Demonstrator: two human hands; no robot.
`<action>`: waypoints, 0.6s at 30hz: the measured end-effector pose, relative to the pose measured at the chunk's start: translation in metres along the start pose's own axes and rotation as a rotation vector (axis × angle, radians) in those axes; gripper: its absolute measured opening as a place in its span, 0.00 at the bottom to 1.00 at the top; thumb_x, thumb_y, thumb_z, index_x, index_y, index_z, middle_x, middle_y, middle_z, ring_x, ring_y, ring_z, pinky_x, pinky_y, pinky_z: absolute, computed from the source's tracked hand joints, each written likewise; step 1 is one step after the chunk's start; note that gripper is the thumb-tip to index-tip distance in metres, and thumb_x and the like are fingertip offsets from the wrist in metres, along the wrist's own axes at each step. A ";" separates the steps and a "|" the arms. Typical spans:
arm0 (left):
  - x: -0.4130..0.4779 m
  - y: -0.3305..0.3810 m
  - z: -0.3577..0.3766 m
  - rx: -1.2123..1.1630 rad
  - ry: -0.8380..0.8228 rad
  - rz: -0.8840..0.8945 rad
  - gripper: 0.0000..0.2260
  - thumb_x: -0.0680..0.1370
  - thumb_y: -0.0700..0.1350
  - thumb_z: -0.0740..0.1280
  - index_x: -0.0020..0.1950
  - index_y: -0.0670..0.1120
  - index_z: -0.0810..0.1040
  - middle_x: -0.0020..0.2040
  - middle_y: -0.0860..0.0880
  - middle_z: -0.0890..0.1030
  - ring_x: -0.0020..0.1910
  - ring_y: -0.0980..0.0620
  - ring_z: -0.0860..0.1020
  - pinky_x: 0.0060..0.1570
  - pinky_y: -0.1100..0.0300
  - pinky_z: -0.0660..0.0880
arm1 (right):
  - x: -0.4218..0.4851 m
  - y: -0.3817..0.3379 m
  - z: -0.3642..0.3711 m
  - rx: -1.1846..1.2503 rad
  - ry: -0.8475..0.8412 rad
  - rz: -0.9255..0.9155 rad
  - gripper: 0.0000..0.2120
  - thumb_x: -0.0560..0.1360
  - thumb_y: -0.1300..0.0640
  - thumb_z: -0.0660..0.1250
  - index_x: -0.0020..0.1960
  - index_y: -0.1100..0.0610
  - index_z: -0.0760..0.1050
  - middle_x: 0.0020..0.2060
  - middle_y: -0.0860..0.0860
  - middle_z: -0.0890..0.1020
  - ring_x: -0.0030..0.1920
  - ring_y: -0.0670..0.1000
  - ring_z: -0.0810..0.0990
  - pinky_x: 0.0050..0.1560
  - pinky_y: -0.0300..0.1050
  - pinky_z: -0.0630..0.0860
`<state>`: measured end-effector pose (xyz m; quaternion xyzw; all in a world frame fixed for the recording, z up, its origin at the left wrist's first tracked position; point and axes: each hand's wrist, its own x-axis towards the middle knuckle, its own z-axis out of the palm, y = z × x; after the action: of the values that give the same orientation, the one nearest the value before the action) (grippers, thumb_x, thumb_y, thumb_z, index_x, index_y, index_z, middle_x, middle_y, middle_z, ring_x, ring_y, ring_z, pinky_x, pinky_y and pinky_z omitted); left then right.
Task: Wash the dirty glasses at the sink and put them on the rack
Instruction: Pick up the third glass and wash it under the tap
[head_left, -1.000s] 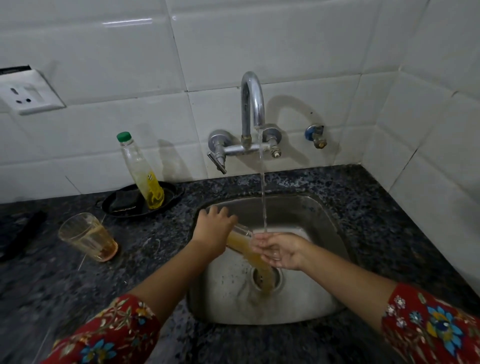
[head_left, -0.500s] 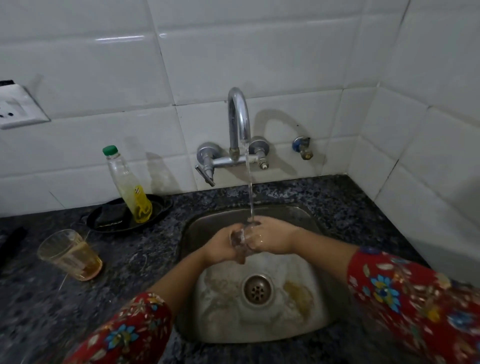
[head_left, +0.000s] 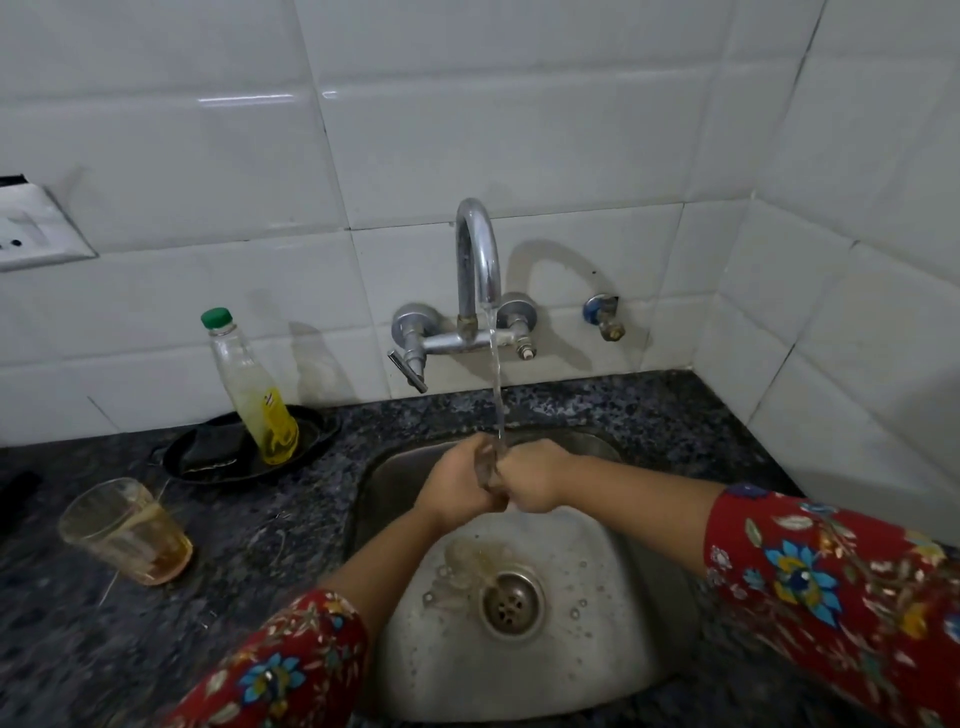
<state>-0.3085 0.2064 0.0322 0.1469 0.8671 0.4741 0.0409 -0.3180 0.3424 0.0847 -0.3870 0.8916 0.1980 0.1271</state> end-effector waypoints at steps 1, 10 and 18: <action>-0.002 0.001 0.005 0.028 0.084 -0.019 0.17 0.69 0.44 0.74 0.56 0.50 0.76 0.50 0.54 0.82 0.49 0.59 0.79 0.47 0.70 0.74 | 0.001 0.001 0.000 0.108 -0.088 0.006 0.10 0.75 0.60 0.62 0.55 0.56 0.77 0.56 0.54 0.79 0.53 0.55 0.77 0.46 0.46 0.71; 0.017 -0.019 0.013 0.103 -0.121 -0.048 0.23 0.67 0.44 0.76 0.61 0.50 0.77 0.55 0.54 0.80 0.57 0.56 0.79 0.52 0.70 0.72 | -0.007 0.009 0.007 -0.186 -0.001 -0.035 0.09 0.77 0.60 0.62 0.55 0.56 0.78 0.54 0.53 0.81 0.55 0.55 0.78 0.57 0.49 0.71; 0.009 -0.026 -0.001 -0.060 -0.148 -0.020 0.25 0.64 0.42 0.77 0.60 0.51 0.77 0.53 0.59 0.80 0.54 0.63 0.79 0.57 0.63 0.75 | -0.014 0.022 0.005 -0.178 0.179 -0.176 0.07 0.73 0.63 0.67 0.48 0.54 0.81 0.46 0.51 0.83 0.46 0.55 0.82 0.46 0.47 0.78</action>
<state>-0.3228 0.1948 0.0120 0.1719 0.8484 0.4875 0.1142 -0.3240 0.3675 0.0912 -0.4895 0.8409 0.2292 0.0288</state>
